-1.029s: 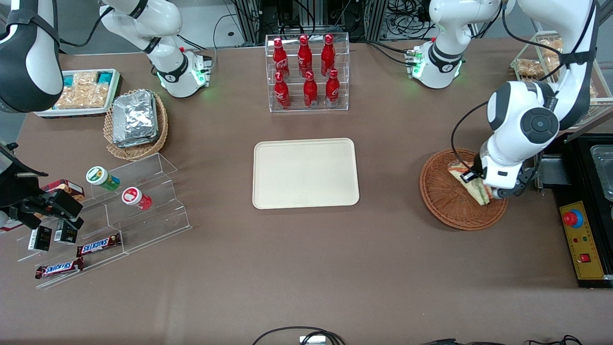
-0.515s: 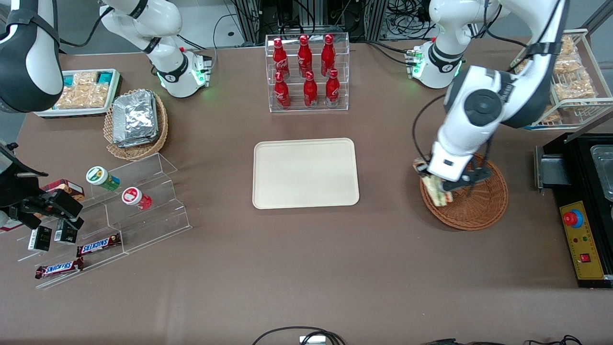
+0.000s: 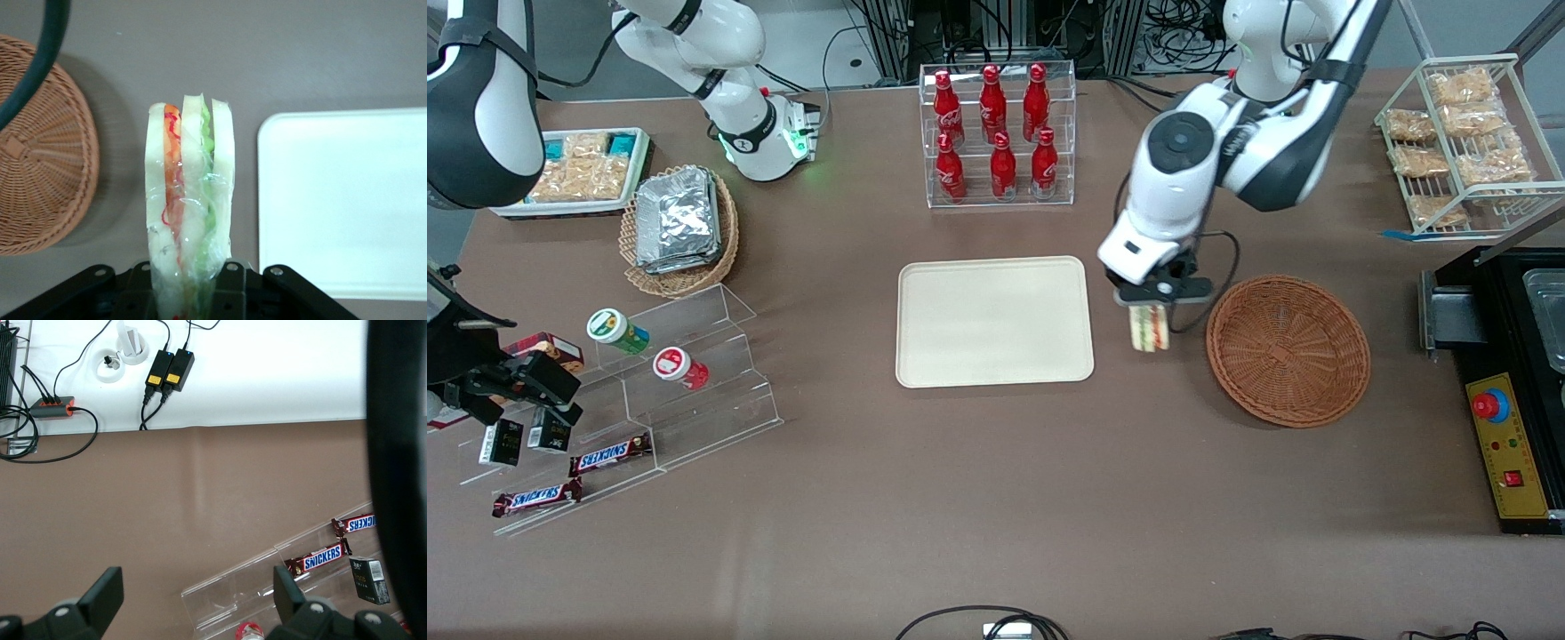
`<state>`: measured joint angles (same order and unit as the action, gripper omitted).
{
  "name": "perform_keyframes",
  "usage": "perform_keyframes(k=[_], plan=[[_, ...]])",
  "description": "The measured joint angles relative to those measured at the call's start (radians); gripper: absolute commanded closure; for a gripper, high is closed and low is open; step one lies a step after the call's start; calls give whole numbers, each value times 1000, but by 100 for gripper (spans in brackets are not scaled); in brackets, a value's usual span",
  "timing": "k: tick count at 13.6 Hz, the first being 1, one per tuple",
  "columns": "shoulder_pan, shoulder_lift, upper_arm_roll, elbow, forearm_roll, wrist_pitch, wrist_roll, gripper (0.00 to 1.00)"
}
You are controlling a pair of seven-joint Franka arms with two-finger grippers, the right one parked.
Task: Place sandwich from basket to tray
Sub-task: 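Lift the sandwich with the left gripper and carry it toward the tray, then lower the sandwich onto the cream tray with the left gripper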
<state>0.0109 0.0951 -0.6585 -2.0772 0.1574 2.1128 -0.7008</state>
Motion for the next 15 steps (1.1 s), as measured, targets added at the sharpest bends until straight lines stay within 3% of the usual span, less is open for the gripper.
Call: perform_keyframes(k=[9, 15], plan=[[-182, 191, -1, 28, 11, 136, -96, 100], [-222, 336, 0, 54, 167, 154, -172, 100]])
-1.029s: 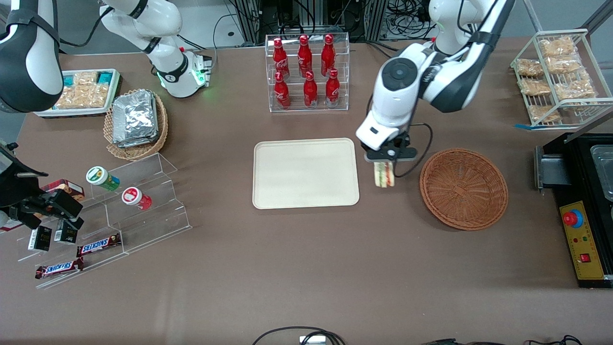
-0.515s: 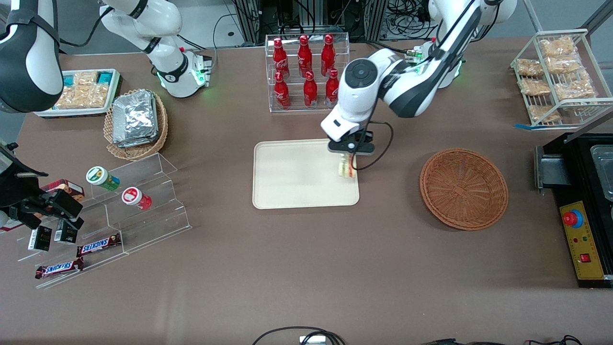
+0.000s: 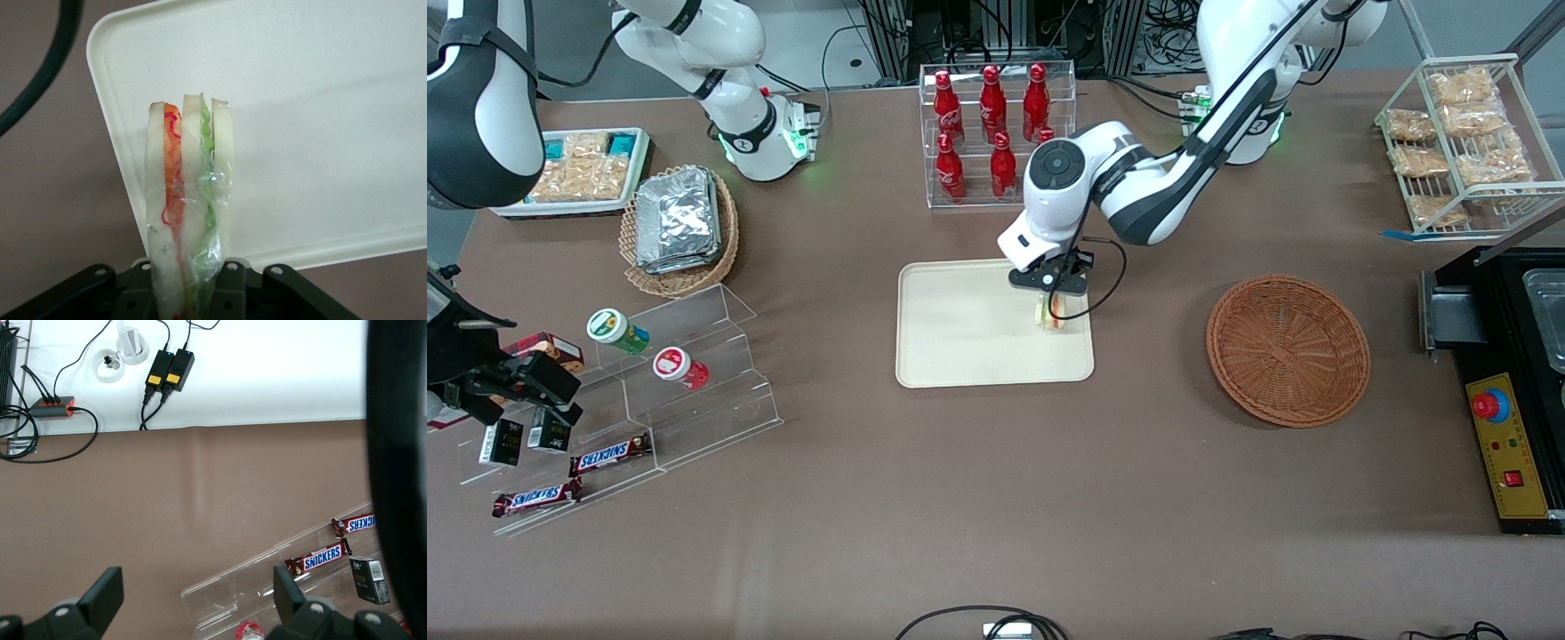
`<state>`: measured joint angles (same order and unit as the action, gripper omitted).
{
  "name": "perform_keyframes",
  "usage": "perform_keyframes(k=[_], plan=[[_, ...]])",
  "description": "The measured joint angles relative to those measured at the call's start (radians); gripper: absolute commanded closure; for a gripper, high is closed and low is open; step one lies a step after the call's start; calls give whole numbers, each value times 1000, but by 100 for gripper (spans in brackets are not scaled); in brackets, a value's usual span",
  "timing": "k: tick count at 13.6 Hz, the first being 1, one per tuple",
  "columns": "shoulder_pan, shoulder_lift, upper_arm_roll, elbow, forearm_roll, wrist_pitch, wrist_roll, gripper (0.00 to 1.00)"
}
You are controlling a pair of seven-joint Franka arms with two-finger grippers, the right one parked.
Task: Place sandwich from basket to tray
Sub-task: 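Lower the sandwich onto the cream tray with the left gripper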
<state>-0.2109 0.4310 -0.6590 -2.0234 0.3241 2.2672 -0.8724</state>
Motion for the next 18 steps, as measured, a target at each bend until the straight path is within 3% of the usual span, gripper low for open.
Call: perform_keyframes(k=[3, 8, 10, 12, 18], plan=[[-1, 79, 2, 35, 65, 5, -38, 100], [-7, 141, 3, 55, 94, 6, -67, 65], [-11, 145, 3, 55, 95, 6, -74, 56], [-14, 145, 3, 55, 96, 6, -84, 38], [-15, 145, 4, 67, 98, 6, -151, 24]])
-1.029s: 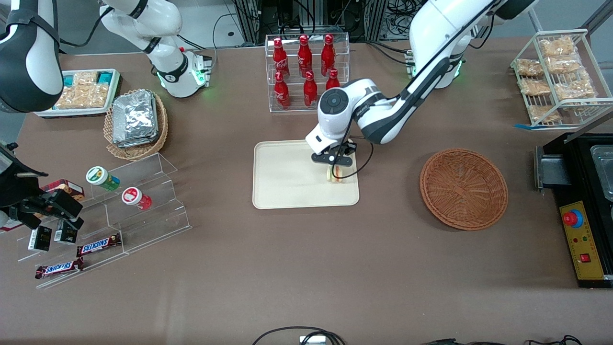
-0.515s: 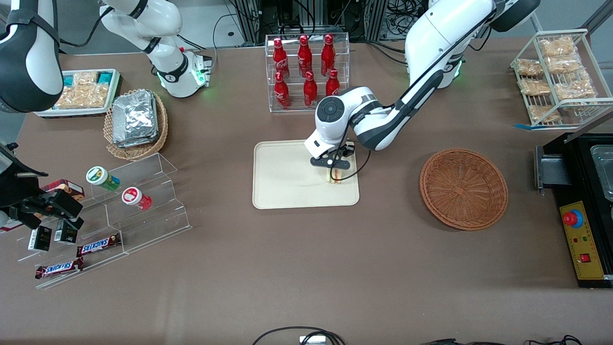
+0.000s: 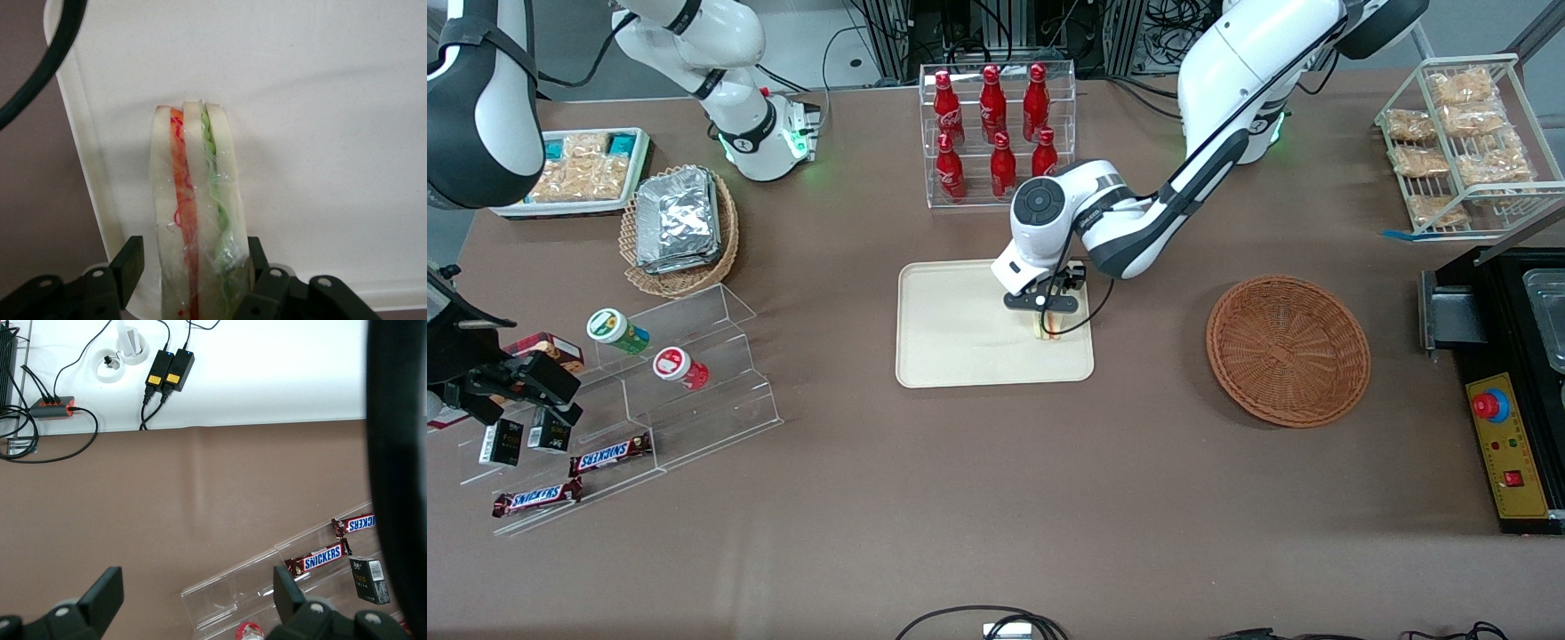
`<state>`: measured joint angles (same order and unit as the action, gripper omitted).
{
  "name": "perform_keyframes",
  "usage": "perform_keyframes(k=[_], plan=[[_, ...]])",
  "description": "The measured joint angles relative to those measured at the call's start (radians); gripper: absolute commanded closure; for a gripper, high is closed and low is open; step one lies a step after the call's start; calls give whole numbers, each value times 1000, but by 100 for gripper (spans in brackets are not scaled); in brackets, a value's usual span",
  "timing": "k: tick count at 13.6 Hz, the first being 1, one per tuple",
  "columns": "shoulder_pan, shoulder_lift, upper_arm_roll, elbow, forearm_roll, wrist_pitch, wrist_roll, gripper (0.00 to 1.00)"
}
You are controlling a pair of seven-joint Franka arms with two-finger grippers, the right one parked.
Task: Place sandwich from basket to tray
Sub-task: 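Lower the sandwich onto the cream tray with the left gripper, then open the left gripper and release the sandwich on the tray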
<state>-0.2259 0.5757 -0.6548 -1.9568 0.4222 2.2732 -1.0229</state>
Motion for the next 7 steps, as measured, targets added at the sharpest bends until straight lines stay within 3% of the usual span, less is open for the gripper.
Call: perform_keyframes(k=[2, 5, 7], plan=[[1, 0, 4, 13, 1, 0, -18, 21], [10, -2, 14, 62, 2, -47, -41, 2], [15, -4, 18, 134, 2, -124, -55, 1]])
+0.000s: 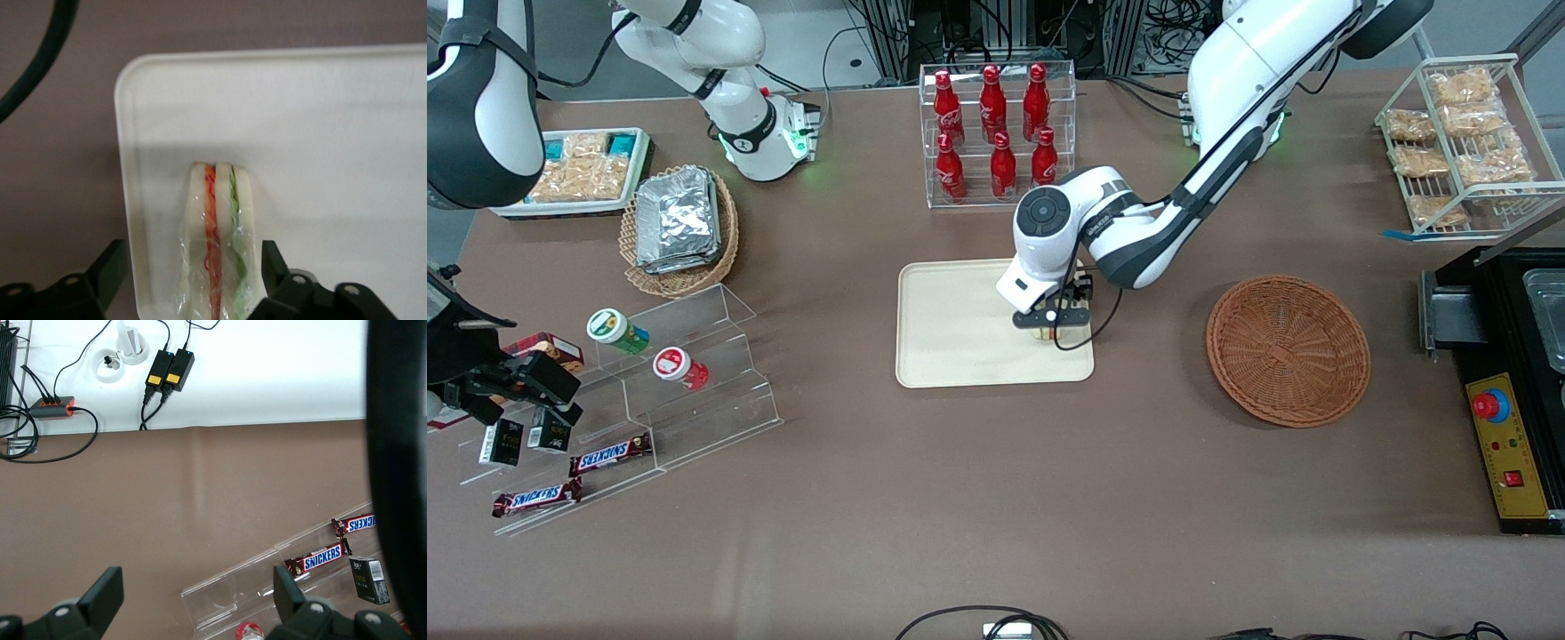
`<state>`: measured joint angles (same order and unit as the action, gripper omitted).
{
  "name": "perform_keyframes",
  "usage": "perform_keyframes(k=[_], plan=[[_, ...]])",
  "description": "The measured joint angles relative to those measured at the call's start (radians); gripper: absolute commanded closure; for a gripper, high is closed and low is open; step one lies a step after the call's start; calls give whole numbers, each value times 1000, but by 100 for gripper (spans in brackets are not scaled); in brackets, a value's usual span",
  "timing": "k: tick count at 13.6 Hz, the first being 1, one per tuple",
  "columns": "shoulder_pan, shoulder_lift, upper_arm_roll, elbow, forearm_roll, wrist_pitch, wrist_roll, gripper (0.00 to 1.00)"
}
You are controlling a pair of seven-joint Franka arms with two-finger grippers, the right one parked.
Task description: Place sandwich from basket to tray
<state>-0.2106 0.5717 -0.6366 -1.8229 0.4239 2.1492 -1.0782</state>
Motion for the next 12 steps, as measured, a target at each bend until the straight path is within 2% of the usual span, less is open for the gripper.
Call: perform_keyframes(k=[7, 12], plan=[[106, -27, 8, 170, 0, -163, -58, 1], [115, -58, 55, 296, 0, -339, -67, 1]])
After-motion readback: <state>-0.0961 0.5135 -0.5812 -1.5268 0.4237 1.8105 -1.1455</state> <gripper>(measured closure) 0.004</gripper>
